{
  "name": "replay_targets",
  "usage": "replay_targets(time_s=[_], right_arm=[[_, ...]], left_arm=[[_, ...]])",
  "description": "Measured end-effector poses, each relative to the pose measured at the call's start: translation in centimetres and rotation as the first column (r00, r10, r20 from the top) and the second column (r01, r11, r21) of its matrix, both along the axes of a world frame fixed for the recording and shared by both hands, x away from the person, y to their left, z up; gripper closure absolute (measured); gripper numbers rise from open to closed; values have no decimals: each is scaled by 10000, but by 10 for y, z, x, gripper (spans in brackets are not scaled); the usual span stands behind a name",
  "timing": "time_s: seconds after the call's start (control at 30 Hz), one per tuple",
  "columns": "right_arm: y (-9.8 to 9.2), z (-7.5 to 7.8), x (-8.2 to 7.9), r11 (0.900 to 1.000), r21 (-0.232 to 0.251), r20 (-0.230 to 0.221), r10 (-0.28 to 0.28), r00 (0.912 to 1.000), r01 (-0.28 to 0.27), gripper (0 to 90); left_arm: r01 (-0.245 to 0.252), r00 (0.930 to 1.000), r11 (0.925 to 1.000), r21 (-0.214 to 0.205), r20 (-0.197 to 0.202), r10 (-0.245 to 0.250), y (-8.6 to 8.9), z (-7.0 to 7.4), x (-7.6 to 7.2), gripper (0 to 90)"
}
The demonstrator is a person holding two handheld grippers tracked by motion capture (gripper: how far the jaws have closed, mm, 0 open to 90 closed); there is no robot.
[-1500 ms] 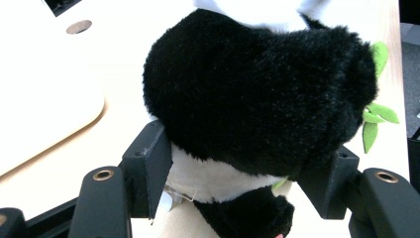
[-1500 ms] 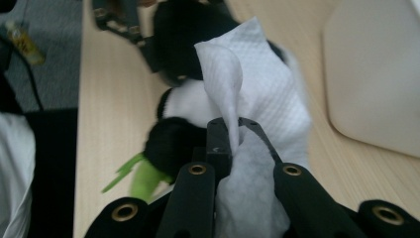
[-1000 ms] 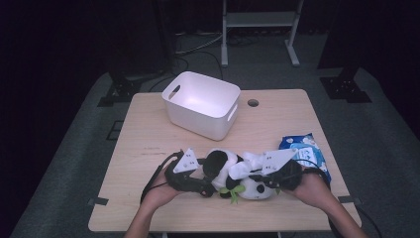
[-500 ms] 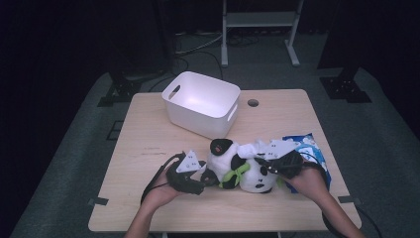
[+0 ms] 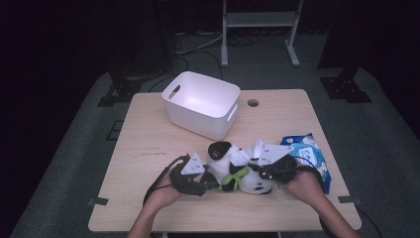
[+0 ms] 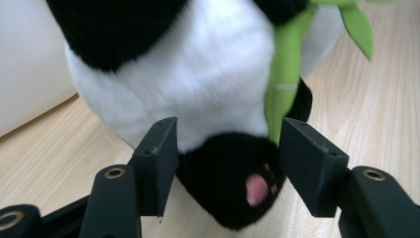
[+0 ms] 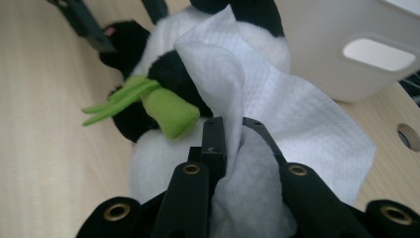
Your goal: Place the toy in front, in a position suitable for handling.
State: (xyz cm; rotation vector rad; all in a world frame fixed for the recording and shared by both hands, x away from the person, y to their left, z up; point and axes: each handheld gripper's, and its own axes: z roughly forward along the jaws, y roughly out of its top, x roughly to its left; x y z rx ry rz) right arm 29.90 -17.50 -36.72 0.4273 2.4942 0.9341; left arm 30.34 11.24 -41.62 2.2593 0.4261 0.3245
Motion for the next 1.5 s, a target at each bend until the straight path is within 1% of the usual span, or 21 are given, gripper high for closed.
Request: replay_targets(time_s=[0.03, 0.07, 0.2, 0.3, 0.37, 0.4, 0.43, 0.47, 0.5, 0.6, 0.7, 0.73, 0.77, 0.9, 0.93, 1.1, 1.2, 1.3, 1.37, 1.43, 1.5], right_arm=[[-2, -2, 3, 9999, -37, 90, -145, 9999, 145, 802], [-4, -3, 6, 9994, 68, 56, -341, 9994, 340, 802], [-10, -5, 15, 9961, 558, -263, -671, 9974, 685, 801], [-11, -5, 16, 9954, 659, -308, -669, 9973, 688, 799], [-10, -5, 16, 9950, 697, -306, -699, 9971, 719, 798], [-11, -5, 16, 9950, 708, -308, -687, 9972, 707, 797], [-11, -5, 16, 9950, 708, -308, -687, 9972, 707, 797], [-12, -4, 16, 9932, 903, -434, -693, 9966, 730, 795], [-12, -3, 16, 9923, 1003, -502, -677, 9964, 725, 795], [-14, 1, 14, 9914, 1154, -605, -544, 9967, 611, 801], [-13, 3, 13, 9910, 1240, -674, -418, 9969, 500, 812], [-13, 5, 12, 9896, 1374, -739, -332, 9967, 432, 824], [-13, 5, 12, 9887, 1437, -831, -316, 9960, 433, 826], [-13, 7, 12, 9842, 1726, -1006, -220, 9947, 392, 829], [-14, 8, 11, 9815, 1866, -981, -238, 9949, 419, 829], [-12, 17, 10, 9712, 2371, -1091, 8, 9940, 253, 831], [-1, 20, 7, 9733, 2297, -1094, 303, 9935, -44, 831], [14, 16, 5, 9795, 1966, -1152, 670, 9911, -434, 831], [24, 12, 4, 9834, 1717, -1197, 799, 9896, -586, 831], [30, 10, 4, 9831, 1679, -1186, 932, 9886, -725, 830], [42, 5, 4, 9806, 1689, -1426, 1240, 9820, -993, 831]], left_arm=[[-19, 10000, 10000, 33, -18, 19, 0, -1, 1, 377], [-19, 10000, 10000, 33, -18, 19, 0, -1, 1, 377], [-130, 9999, 9998, 151, -92, 131, 2, -7, 4, 397], [-132, 9999, 9999, 71, -36, 132, 0, -9, 5, 438], [-134, 9999, 9999, 97, 56, 133, -1, -9, 4, 491], [-115, 9998, 9998, 163, 187, 112, -1, -8, 3, 531], [-105, 9995, 9996, 252, 287, 98, -2, -8, 2, 531], [-32, 9994, 9991, 422, 357, 17, -1, -6, 1, 588], [16, 9993, 9990, 439, 373, -32, -1, -5, 0, 606], [274, 9989, 9979, 587, 371, -296, -1, 0, -3, 629], [422, 9985, 9978, 518, 332, -439, -2, 6, -6, 632], [515, 9979, 9964, 670, 360, -540, -3, 11, -8, 632], [529, 9978, 9962, 698, 362, -555, -3, 12, -9, 632], [655, 9975, 9963, 555, 236, -668, 0, 17, -11, 636], [781, 9969, 9966, 276, 75, -784, 3, 23, -13, 638], [978, 9952, 9952, 28, -32, -978, 5, 31, -18, 638], [1128, 9936, 9936, 72, -37, -1127, 2, 32, -19, 637], [1145, 9934, 9934, 18, -71, -1145, 0, 31, -20, 636], [1200, 9927, 9927, 122, -98, -1199, -1, 30, -20, 635], [1178, 9930, 9930, 84, -119, -1177, -1, 30, -20, 635], [1235, 9922, 9923, 20, -144, -1235, -1, 30, -20, 635]])
